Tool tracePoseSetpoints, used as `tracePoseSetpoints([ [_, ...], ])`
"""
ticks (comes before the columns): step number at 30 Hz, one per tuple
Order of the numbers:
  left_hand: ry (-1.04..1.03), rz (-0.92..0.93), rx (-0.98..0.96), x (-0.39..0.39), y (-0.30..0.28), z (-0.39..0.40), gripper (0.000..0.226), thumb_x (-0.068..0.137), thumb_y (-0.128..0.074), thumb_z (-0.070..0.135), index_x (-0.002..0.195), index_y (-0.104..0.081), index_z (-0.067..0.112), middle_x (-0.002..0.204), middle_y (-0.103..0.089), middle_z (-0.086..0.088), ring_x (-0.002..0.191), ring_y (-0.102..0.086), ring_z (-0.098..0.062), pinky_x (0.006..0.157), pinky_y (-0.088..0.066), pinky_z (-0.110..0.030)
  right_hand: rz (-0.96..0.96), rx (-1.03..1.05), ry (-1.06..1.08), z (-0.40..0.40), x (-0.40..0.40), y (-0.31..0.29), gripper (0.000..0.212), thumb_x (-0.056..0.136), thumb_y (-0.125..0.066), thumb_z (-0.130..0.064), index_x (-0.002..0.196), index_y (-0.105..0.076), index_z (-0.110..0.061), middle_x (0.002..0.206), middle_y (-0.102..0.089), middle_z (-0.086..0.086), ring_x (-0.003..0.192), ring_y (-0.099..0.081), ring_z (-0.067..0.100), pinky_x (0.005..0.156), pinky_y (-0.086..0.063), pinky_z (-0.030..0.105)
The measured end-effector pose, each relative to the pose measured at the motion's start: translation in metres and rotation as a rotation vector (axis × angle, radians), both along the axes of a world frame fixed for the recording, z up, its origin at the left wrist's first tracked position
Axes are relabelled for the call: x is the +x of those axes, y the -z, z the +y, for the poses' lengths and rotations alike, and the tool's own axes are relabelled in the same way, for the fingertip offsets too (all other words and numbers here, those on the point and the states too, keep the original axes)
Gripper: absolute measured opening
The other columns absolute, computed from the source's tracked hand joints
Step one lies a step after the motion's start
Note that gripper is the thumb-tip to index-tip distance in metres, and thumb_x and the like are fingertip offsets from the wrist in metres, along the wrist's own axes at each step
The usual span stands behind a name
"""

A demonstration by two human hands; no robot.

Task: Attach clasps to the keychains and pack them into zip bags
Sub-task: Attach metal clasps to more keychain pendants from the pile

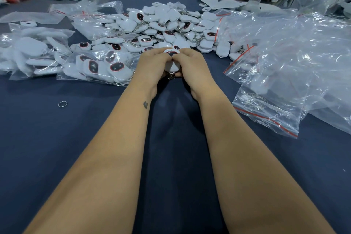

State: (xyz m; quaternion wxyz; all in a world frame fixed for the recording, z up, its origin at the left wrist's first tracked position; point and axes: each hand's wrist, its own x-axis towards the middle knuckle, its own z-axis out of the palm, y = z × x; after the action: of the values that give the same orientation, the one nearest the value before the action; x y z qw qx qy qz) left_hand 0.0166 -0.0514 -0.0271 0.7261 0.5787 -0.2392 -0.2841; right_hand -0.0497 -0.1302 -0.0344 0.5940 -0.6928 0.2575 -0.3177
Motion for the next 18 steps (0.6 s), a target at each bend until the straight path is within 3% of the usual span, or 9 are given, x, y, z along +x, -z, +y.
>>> tracePoseSetpoints([
  [6,0.003,0.006,0.005,0.0003,-0.0002,0.0005,0.032,0.088,-0.047,-0.005,0.083,-0.071,0.015,0.063,-0.069,0.004,0.056,-0.063,-0.006,0.061,-0.052,-0.021,0.0,-0.024,-0.005,-0.0003,-0.0006,0.0006,0.023,0.092,-0.054,-0.011,0.073,-0.063,-0.019,0.071,-0.062,-0.002,0.071,-0.056,0.014,0.062,-0.047,0.027],
  [11,-0.026,0.035,0.005,-0.0001,-0.0015,0.0004,0.03,0.089,-0.046,-0.004,0.085,-0.069,0.015,0.061,-0.069,0.006,0.054,-0.064,-0.005,0.058,-0.052,-0.018,-0.005,0.013,-0.007,-0.0009,0.0011,0.0,0.024,0.091,-0.055,-0.011,0.071,-0.063,-0.021,0.071,-0.061,-0.002,0.076,-0.056,0.017,0.064,-0.047,0.029],
  [14,-0.039,0.023,0.013,-0.0002,-0.0008,-0.0006,0.026,0.091,-0.048,-0.003,0.096,-0.068,0.013,0.068,-0.069,0.004,0.055,-0.064,-0.003,0.057,-0.053,-0.017,0.0,0.023,-0.003,-0.0016,0.0014,-0.0001,0.022,0.09,-0.054,-0.01,0.073,-0.063,-0.02,0.074,-0.062,-0.001,0.077,-0.057,0.017,0.065,-0.047,0.029],
  [18,-0.064,-0.005,0.015,0.0001,0.0001,-0.0012,0.026,0.091,-0.051,-0.002,0.09,-0.068,0.017,0.077,-0.07,0.0,0.064,-0.066,-0.008,0.061,-0.055,-0.02,-0.001,0.022,-0.009,-0.0015,0.0012,-0.0005,0.023,0.09,-0.053,-0.01,0.074,-0.064,-0.021,0.072,-0.062,-0.003,0.074,-0.058,0.014,0.065,-0.047,0.027],
])
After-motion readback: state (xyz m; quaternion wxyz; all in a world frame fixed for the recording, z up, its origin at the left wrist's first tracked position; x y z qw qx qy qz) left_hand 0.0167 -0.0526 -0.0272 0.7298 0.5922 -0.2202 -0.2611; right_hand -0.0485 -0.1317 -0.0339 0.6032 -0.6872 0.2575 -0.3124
